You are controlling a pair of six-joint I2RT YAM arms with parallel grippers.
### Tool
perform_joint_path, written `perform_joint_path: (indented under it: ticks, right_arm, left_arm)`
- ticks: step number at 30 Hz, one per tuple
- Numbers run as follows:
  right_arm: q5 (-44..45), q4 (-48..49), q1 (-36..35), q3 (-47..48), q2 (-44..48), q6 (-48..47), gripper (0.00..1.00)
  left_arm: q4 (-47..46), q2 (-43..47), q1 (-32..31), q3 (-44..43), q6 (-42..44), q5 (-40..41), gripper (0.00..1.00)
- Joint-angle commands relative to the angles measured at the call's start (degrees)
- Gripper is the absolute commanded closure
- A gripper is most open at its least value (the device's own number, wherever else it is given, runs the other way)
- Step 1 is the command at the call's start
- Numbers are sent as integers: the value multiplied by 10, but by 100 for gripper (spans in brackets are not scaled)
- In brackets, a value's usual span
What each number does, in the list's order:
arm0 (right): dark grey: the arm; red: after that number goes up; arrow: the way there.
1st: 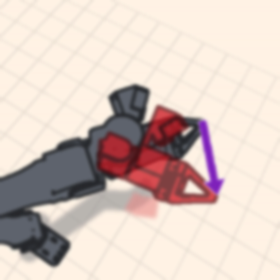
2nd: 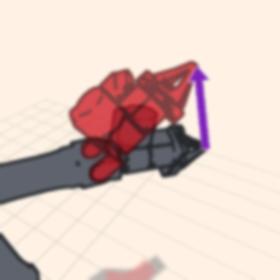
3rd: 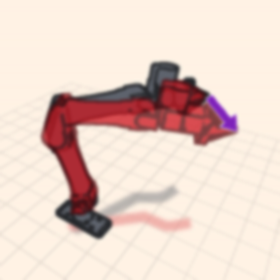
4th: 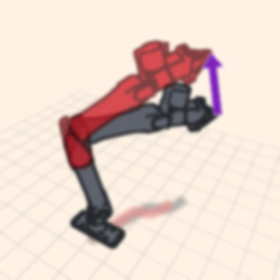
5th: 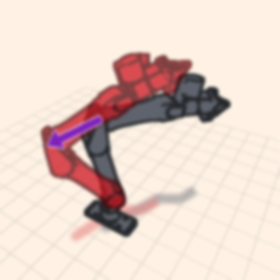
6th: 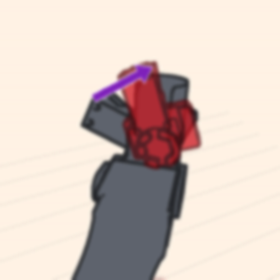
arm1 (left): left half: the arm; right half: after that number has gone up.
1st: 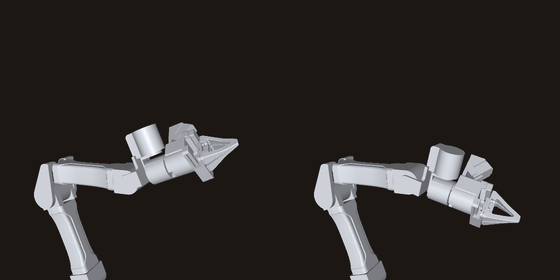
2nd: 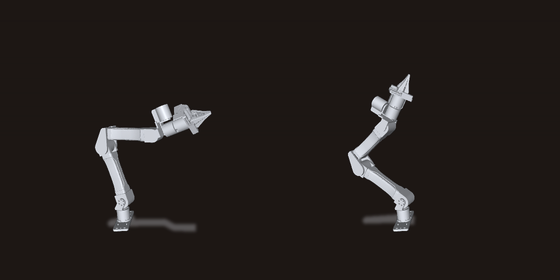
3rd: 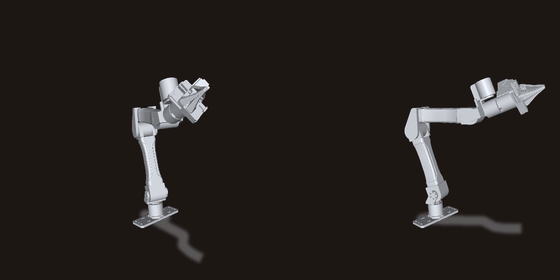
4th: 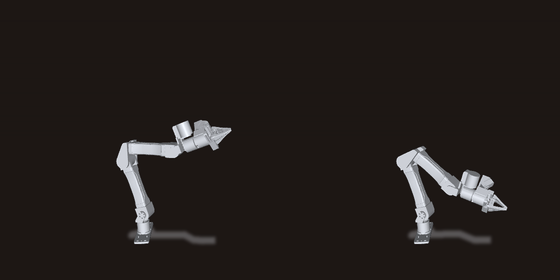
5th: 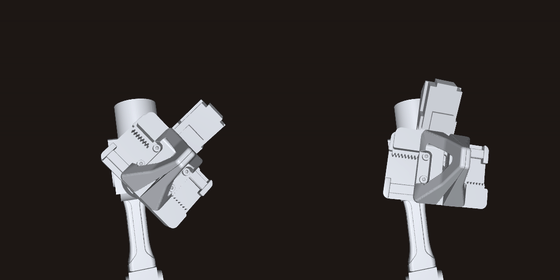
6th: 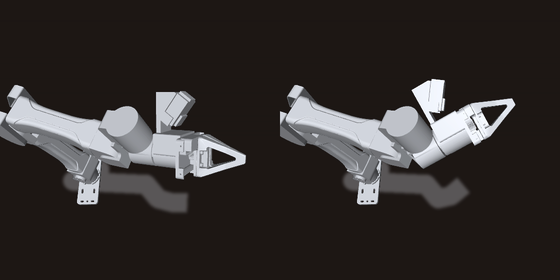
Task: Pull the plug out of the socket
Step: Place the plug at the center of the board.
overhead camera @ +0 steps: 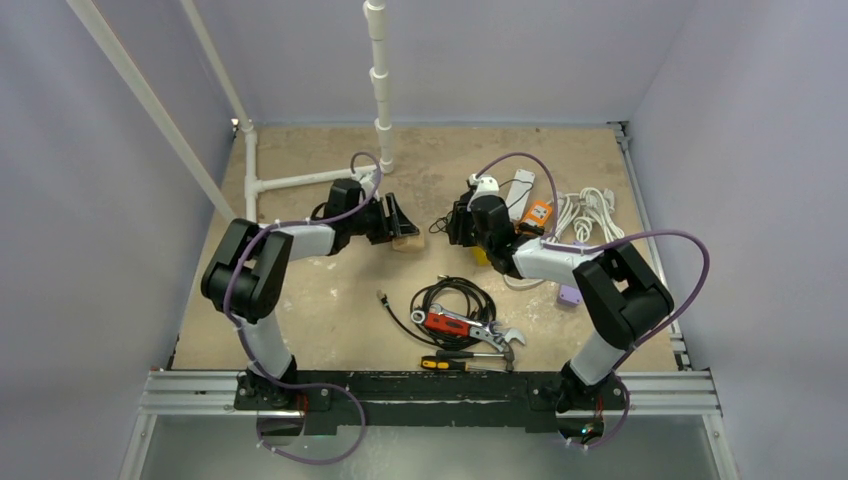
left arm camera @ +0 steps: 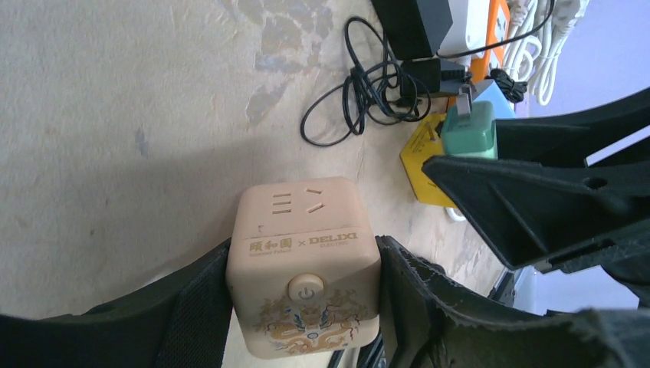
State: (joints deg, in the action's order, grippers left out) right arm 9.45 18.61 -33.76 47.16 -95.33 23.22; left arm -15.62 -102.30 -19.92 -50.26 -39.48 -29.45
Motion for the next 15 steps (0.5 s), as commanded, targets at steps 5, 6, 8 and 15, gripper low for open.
perform_joint_path:
  ticks: [5, 6, 8, 15]
  right_arm:
    - [6, 24, -1, 7, 1, -12, 45]
    - [6, 25, -1, 7, 1, -12, 42]
    - [3, 25, -1, 7, -1, -13, 35]
    - [-5, 38, -1, -5, 21, -16, 15]
  left_arm:
    - [45, -36, -6, -59, 57, 9, 56]
    - [60, -37, -6, -65, 63, 19, 51]
    - [73, -38, -6, -70, 70, 27, 39]
    - [102, -3, -6, -75, 94, 72, 1]
